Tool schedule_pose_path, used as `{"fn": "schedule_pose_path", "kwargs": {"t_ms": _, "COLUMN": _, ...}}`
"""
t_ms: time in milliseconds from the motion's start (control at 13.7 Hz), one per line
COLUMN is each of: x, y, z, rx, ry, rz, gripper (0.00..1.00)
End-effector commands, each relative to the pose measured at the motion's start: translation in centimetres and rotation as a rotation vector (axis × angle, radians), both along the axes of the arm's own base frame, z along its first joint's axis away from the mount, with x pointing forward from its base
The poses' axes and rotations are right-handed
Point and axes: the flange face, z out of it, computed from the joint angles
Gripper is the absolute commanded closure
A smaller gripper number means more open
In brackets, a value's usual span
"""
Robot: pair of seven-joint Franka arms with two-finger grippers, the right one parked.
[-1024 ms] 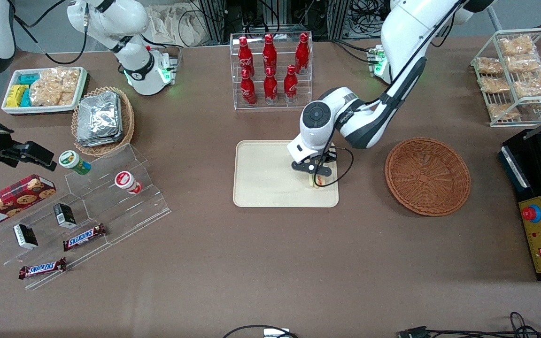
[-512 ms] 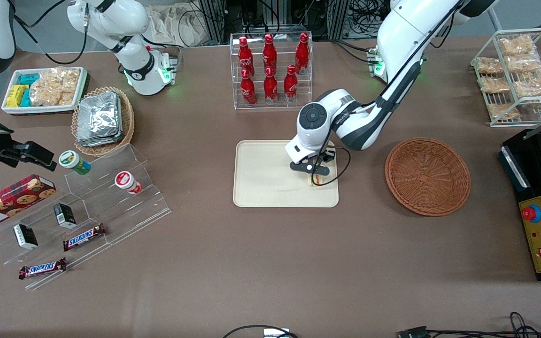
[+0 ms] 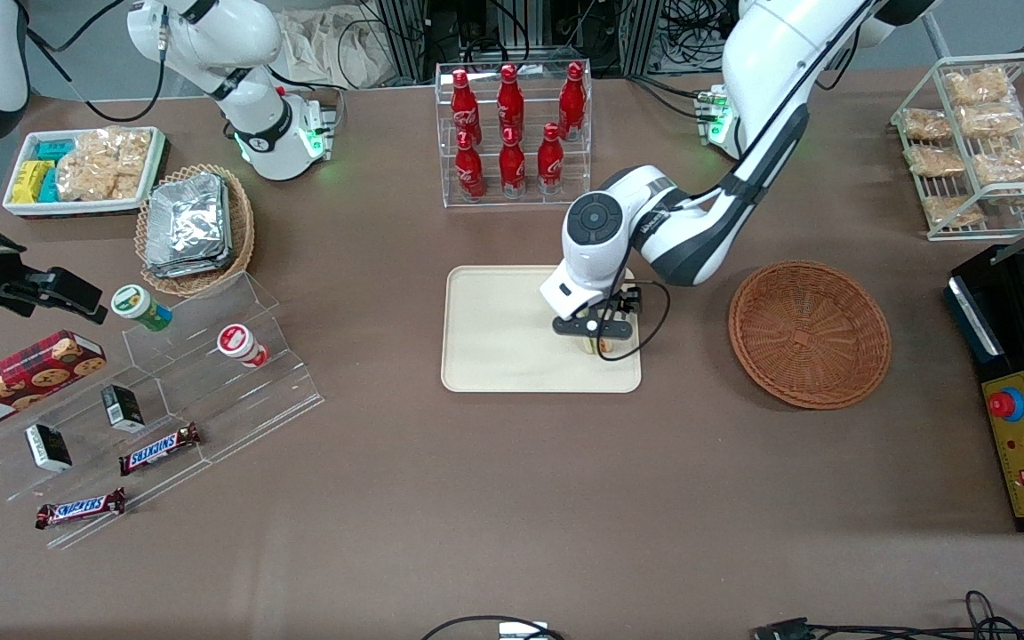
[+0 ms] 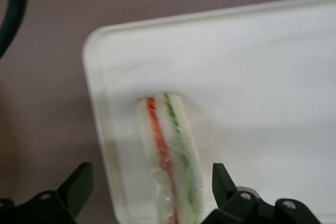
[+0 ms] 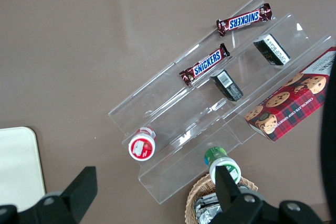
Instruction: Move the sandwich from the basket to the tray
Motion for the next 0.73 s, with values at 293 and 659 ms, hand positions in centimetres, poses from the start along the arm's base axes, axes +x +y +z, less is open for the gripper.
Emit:
{"fn": "schedule_pose_path", "kwargs": {"t_ms": 293, "x": 8.4, "y": 10.2, "z": 8.6, "rx": -0.007, "ry": -0.029, "rz": 0.228, "gripper": 0.00}}
{"fn": "schedule_pose_path", "kwargs": {"t_ms": 659, "x": 10.2, "y": 19.5, "z": 12.5, "rx": -0.035, "ry": 0.066, "rz": 0.210, "gripper": 0.00}}
